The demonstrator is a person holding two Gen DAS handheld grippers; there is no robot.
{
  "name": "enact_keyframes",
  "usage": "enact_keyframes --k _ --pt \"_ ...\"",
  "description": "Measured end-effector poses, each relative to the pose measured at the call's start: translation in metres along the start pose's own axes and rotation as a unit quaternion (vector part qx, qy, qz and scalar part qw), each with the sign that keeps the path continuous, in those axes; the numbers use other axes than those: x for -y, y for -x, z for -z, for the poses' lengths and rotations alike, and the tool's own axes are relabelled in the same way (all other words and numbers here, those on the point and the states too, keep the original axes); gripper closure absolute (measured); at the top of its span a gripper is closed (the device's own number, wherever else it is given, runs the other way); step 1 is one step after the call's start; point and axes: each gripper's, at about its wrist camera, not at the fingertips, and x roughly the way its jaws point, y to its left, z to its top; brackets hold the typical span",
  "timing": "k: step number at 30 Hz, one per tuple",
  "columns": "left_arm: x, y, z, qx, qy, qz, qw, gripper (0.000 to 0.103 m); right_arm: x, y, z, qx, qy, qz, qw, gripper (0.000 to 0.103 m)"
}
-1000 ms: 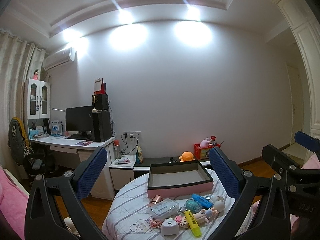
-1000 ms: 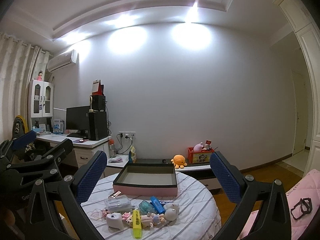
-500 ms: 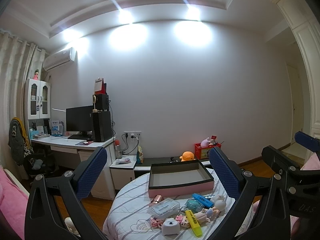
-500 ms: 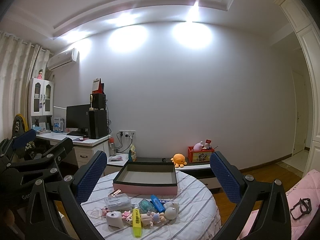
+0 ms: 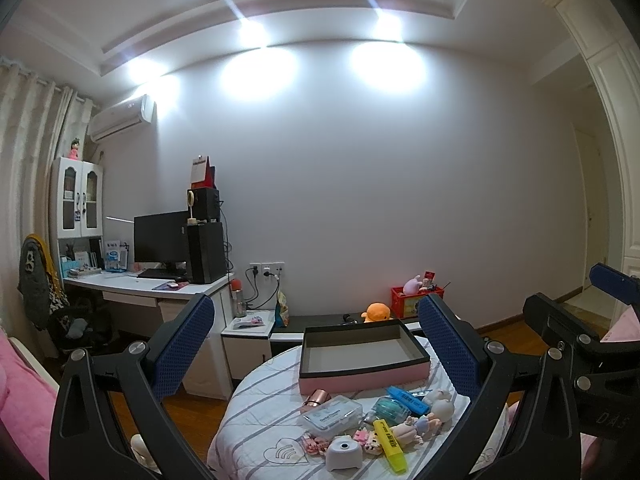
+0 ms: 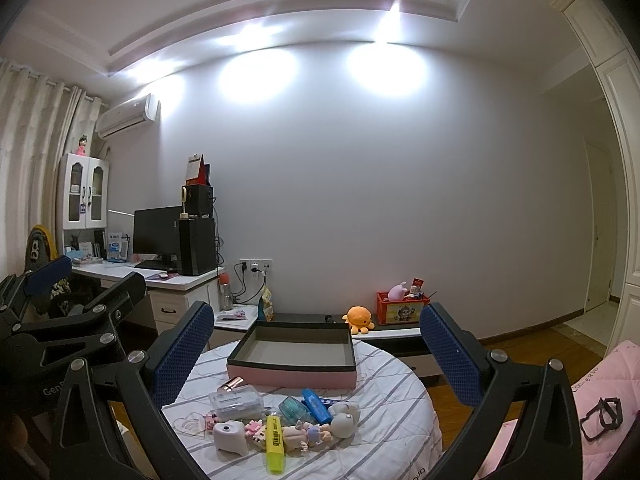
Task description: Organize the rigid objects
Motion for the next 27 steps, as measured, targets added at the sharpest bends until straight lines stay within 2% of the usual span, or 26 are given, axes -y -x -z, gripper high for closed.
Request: enact_keyframes --k 20,27 --pt "0.004 -0.011 0.01 -0.014 -0.006 -0.001 0.9999 0.0 0.0 -0.006 0.004 -0.013 0.0 0.002 1.0 0.0" --pt "0.013 -0.032 0.026 -0.039 -0.018 0.002 0.9991 0.0 0.005 -0.019 0.016 -0.034 -0.003 0.003 0.999 0.0"
